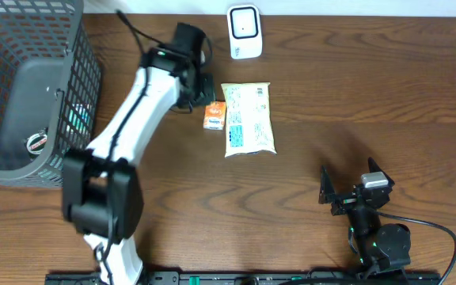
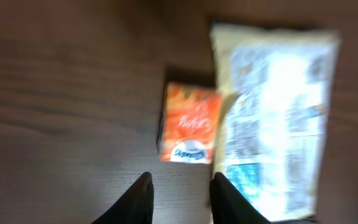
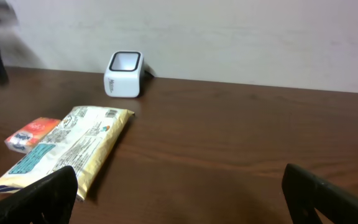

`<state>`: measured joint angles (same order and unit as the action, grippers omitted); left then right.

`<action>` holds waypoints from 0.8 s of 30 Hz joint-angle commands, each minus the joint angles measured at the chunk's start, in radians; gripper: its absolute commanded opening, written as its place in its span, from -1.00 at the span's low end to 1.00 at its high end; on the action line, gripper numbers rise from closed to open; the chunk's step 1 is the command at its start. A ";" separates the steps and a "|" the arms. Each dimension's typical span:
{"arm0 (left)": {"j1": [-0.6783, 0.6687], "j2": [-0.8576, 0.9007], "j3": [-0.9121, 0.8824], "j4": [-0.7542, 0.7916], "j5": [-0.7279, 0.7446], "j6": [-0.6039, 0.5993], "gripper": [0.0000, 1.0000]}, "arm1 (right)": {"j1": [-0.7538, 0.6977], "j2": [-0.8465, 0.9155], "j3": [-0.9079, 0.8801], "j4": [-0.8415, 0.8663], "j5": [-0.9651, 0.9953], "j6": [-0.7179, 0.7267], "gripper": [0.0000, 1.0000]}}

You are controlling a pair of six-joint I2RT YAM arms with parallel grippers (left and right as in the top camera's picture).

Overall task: Scan the item barcode
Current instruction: 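Reach the left gripper into the basket and grasp the green tissue pack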

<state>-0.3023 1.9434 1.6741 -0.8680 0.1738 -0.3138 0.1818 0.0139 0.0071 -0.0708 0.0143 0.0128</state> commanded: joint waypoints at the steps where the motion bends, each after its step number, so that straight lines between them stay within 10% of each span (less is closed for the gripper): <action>1: 0.030 -0.092 0.036 0.002 -0.009 0.011 -0.31 | -0.011 -0.001 -0.002 -0.004 -0.006 -0.010 0.98; 8: 0.143 -0.334 0.047 0.111 -0.009 0.018 0.46 | -0.011 -0.001 -0.002 -0.004 -0.006 -0.010 0.99; 24: 0.832 -0.348 0.047 -0.061 -0.009 -0.284 0.73 | -0.011 -0.001 -0.002 -0.004 -0.006 -0.010 0.99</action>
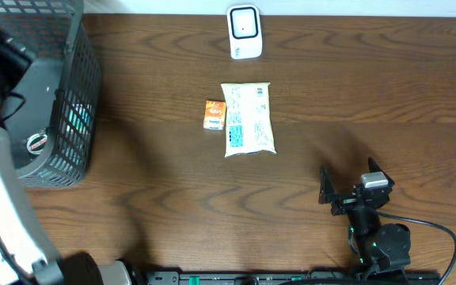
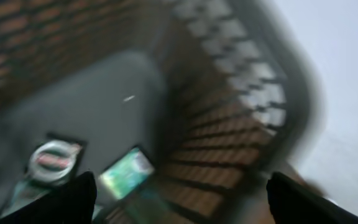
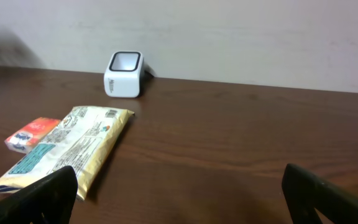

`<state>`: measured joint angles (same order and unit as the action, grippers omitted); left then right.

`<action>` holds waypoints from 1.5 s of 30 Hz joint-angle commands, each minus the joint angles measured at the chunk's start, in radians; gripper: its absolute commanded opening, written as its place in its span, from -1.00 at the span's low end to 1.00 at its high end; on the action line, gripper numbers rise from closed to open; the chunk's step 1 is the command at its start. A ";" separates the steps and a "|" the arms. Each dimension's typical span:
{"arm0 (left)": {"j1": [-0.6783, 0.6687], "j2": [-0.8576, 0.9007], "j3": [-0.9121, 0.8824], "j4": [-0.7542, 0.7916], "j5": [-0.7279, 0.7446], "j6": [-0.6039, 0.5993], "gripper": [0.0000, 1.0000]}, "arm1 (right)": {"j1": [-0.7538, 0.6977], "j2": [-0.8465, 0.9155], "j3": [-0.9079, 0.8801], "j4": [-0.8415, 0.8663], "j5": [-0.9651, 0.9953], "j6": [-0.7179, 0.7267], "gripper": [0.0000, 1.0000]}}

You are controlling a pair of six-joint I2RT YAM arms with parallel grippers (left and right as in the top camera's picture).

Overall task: Scan the item barcode
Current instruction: 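Reach the left gripper into the basket and grasp the green tissue pack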

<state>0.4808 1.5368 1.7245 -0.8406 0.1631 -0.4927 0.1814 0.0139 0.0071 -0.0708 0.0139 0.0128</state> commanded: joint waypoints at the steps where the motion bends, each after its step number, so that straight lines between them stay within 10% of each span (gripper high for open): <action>1: 0.060 0.088 -0.003 -0.137 0.002 -0.126 0.74 | -0.010 -0.001 -0.002 -0.004 -0.006 -0.010 0.99; 10: 0.064 0.240 -0.005 -0.253 0.045 -0.201 0.99 | -0.010 -0.001 -0.002 -0.004 -0.006 -0.010 0.98; 17: 0.064 0.251 -0.006 -0.457 -0.188 -0.676 0.96 | -0.010 0.000 -0.002 -0.004 -0.006 -0.010 0.98; 45: 0.064 0.259 -0.425 -0.027 -0.216 -0.645 0.96 | -0.010 -0.001 -0.002 -0.004 -0.006 -0.010 0.99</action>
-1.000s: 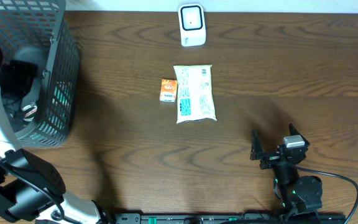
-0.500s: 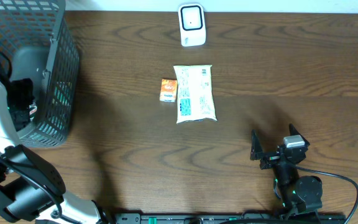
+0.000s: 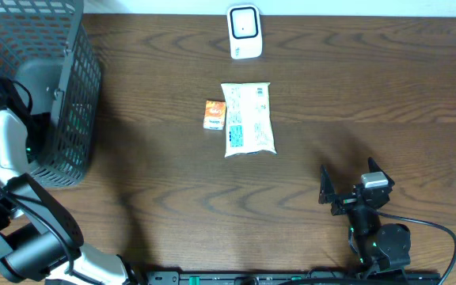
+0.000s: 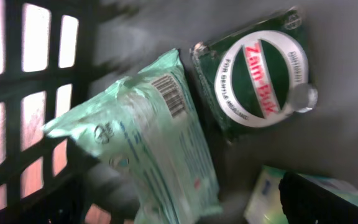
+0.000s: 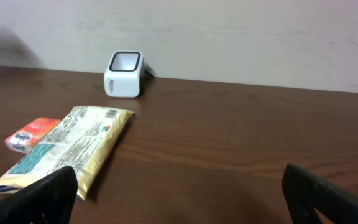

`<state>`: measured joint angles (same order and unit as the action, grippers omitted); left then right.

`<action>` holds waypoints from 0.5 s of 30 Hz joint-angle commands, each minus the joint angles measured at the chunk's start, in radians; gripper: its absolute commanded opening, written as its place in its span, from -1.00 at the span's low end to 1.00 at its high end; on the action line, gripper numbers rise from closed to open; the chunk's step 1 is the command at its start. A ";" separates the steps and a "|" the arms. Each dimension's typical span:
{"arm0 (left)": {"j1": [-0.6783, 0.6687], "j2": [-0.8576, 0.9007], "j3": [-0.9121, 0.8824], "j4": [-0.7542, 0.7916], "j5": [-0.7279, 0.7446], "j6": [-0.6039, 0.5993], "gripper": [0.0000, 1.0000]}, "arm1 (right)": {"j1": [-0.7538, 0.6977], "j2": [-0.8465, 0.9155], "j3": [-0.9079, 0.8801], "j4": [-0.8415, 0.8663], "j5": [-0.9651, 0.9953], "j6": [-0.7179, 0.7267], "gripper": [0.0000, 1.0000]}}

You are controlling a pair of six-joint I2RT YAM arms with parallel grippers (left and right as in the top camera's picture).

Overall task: Scan the item barcode
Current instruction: 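Reach the left gripper into the basket and grasp the green tissue pack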

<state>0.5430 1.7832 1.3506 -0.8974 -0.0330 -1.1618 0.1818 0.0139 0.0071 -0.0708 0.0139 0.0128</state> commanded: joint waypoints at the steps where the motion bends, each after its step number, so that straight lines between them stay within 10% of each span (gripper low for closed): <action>1: 0.002 0.013 -0.069 0.050 -0.019 0.024 0.95 | -0.011 0.000 -0.002 -0.004 -0.006 -0.010 0.99; 7: 0.002 0.014 -0.143 0.164 0.006 0.025 1.00 | -0.011 -0.001 -0.002 -0.004 -0.006 -0.010 0.98; 15: 0.002 0.015 -0.167 0.227 0.005 0.080 0.57 | -0.011 -0.001 -0.002 -0.004 -0.006 -0.010 0.99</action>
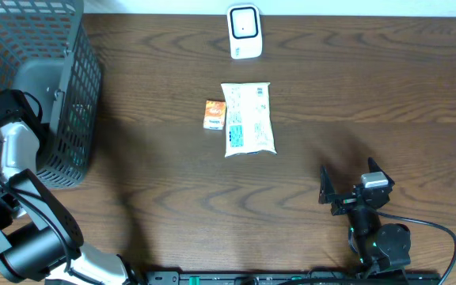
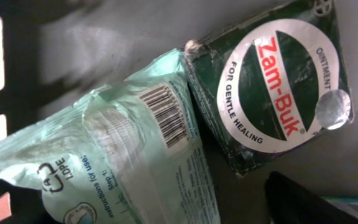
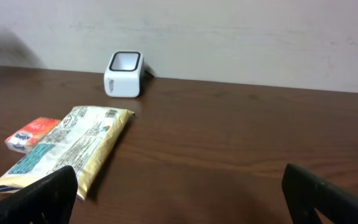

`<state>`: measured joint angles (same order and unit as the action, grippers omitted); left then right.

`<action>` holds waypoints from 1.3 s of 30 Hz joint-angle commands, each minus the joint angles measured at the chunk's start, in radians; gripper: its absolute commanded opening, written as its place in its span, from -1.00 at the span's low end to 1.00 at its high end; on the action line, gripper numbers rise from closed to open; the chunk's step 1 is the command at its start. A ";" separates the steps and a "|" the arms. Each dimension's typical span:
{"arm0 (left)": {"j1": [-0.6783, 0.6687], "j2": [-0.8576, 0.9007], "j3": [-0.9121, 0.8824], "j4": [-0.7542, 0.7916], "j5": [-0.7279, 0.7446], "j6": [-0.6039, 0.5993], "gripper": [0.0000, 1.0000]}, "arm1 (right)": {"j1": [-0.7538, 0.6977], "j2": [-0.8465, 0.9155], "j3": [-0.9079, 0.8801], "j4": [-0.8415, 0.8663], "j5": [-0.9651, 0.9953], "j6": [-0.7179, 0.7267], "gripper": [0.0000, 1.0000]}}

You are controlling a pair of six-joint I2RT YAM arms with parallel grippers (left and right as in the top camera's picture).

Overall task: Scan the item barcode
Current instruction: 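Reach the left gripper into the basket and grasp the green tissue pack, then hold the green tissue pack in front of the scanner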

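My left gripper point(image 2: 169, 208) is down inside the grey mesh basket point(image 1: 70, 47), open, right over a light green packet point(image 2: 142, 149) whose barcode faces up. Only its right finger point(image 2: 319, 202) shows; the other is hidden at the packet's left. A dark green Zam-Buk box point(image 2: 272, 93) lies against the packet. The white scanner point(image 1: 244, 32) stands at the table's far edge. My right gripper point(image 3: 179, 193) rests open and empty at the near right, also seen from overhead as the right gripper point(image 1: 353, 194).
An orange box point(image 1: 214, 115) and a pale yellow packet point(image 1: 248, 119) lie side by side on the brown table point(image 1: 370, 87), below the scanner. A further pale green item peeks in at the basket floor's lower right. The basket's walls surround the left arm point(image 1: 10, 150).
My left gripper has dropped closer to the green packet and the Zam-Buk box, which now fill its view. The packet covers where the left finger showed. The right arm is unmoved.
My left gripper was nearly shut over the orange box beside the pale packet. Then it was at the basket, open, looking in. Then it hung low inside over the green packet and Zam-Buk box, and now sits closer still. The right gripper stayed put.
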<state>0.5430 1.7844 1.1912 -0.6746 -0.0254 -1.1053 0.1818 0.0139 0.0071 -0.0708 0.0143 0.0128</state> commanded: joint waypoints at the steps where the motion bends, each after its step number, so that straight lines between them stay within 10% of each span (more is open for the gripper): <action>1: 0.002 0.014 -0.008 0.005 -0.004 0.024 0.43 | -0.011 -0.001 -0.002 -0.004 -0.006 -0.010 0.98; 5: 0.002 0.015 -0.008 0.011 -0.025 0.039 -0.33 | -0.011 0.000 -0.002 -0.004 -0.006 -0.010 0.98; 11: 0.004 0.001 0.021 0.011 0.022 0.064 -0.85 | -0.011 -0.001 -0.002 -0.004 -0.006 -0.010 0.99; 30: -0.013 -0.586 0.112 0.235 0.264 0.088 -0.85 | -0.011 -0.001 -0.002 -0.004 -0.006 -0.010 0.99; 39: -0.400 -0.718 0.112 0.440 0.415 0.176 -0.85 | -0.011 0.000 -0.002 -0.004 -0.006 -0.010 0.99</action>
<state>0.2577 1.0672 1.2800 -0.2485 0.3126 -1.0069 0.1818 0.0139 0.0071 -0.0708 0.0139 0.0128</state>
